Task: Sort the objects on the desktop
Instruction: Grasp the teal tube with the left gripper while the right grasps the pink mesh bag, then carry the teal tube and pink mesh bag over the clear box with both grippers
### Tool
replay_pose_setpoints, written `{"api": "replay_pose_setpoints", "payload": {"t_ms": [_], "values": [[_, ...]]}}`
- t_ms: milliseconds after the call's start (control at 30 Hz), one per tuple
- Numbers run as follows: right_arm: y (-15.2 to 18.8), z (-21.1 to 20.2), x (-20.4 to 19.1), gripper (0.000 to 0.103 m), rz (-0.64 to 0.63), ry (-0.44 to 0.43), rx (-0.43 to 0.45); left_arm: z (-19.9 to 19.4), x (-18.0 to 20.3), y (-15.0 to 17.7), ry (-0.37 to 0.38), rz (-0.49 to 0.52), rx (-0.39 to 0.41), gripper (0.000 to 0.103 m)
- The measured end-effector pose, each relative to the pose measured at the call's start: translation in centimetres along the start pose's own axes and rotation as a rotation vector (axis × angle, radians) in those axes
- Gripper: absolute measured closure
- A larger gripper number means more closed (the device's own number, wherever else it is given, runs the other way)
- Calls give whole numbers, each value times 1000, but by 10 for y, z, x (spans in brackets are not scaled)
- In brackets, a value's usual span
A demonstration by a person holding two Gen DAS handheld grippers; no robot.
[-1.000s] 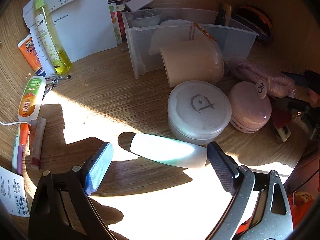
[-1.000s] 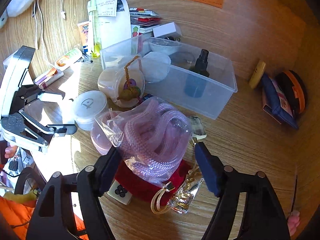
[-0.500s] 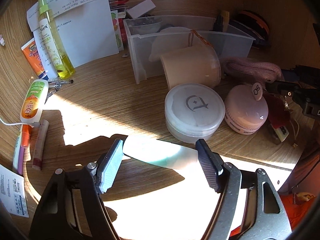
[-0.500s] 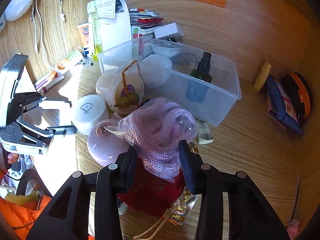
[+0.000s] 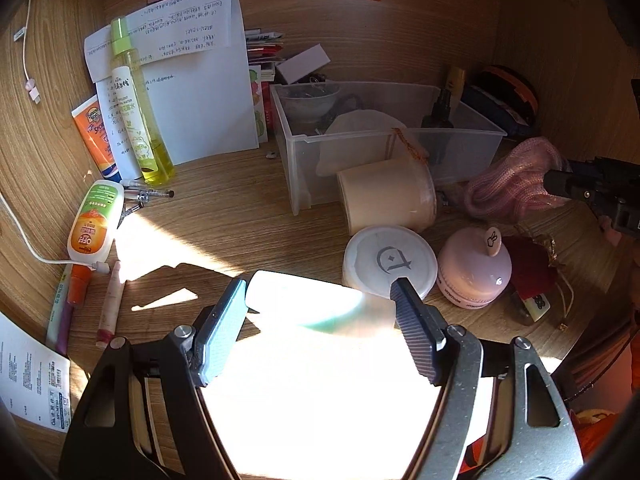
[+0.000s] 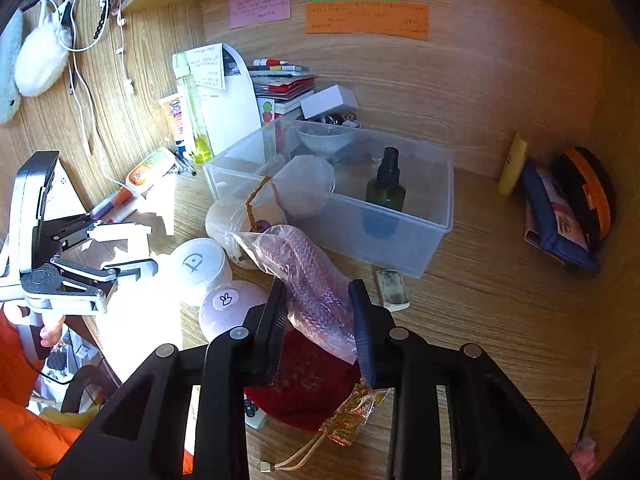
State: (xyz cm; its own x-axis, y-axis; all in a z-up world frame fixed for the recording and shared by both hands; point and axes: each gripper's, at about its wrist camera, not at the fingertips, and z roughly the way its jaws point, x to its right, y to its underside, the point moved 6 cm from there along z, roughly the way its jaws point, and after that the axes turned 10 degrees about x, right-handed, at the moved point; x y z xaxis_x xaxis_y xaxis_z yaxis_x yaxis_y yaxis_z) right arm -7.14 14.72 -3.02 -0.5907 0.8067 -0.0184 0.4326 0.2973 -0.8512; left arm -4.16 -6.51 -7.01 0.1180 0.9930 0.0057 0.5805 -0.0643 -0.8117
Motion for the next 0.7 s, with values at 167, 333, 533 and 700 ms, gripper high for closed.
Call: {"api": "replay_pose_setpoints", "payload": {"t_ms": [167,333,533,700], "values": [[-11,-14,-2,80,-6,-2,39,-5,-1,-13,-9,-4,30,30],[-21,-22,2,80,-11,12,63,-7,-1,-27,-11,-12,61,30],[-42,-35,9,80,-20,35,123,-5,0,-48,-19,7,100,30],[-67,-45,22,80,-12,77,188,2,-2,-71,-12,10,119,30]]}}
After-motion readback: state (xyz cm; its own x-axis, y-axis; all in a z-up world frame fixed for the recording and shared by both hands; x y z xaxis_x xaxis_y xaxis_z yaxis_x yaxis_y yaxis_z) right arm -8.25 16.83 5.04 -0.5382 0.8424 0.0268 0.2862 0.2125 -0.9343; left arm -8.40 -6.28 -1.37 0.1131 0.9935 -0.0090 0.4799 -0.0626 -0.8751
